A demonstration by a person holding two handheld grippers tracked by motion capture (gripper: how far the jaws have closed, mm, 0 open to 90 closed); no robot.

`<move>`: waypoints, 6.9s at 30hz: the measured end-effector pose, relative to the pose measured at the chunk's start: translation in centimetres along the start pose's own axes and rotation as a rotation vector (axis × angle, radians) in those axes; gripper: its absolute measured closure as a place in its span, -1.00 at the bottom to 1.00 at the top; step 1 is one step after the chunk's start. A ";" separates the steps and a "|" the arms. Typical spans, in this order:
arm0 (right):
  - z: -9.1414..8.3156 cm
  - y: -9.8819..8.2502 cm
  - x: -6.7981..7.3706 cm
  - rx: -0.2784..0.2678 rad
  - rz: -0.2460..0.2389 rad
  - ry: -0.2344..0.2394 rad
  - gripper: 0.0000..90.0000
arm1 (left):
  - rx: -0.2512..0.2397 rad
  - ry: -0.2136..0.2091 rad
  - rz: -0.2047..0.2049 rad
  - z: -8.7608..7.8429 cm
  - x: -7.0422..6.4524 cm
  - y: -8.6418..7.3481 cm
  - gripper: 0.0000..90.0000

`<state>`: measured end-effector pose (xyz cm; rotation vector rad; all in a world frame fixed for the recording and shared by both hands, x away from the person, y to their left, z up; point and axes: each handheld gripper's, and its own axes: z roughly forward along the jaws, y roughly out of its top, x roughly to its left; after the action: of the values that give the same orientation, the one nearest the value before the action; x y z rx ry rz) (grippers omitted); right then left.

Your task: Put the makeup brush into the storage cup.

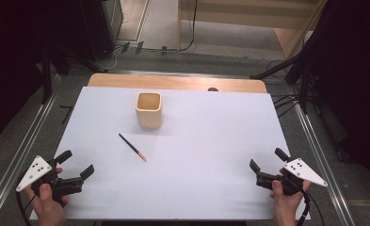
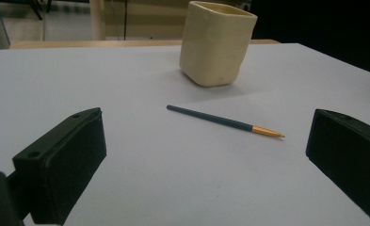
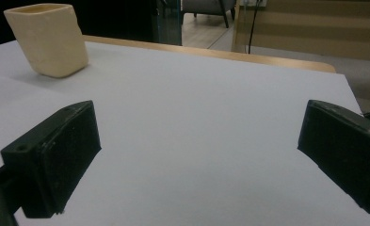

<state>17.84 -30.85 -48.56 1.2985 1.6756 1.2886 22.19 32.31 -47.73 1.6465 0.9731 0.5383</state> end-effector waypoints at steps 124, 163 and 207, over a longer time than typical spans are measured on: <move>1.5 -0.8 0.1 0.111 -0.003 -0.031 -0.94 | 0.741 0.207 0.011 16.3 -3.8 4.5 0.61; 2.8 1.0 4.2 0.106 -0.034 0.069 -0.70 | 0.395 -0.101 0.014 12.0 -4.3 6.9 0.90; 10.1 6.2 15.9 0.056 0.282 0.459 0.16 | 0.100 -0.404 0.043 13.0 -11.0 5.8 0.90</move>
<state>24.17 -12.49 -44.60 1.3823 1.8897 1.8281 27.80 15.51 -44.69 1.7799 0.6752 0.1741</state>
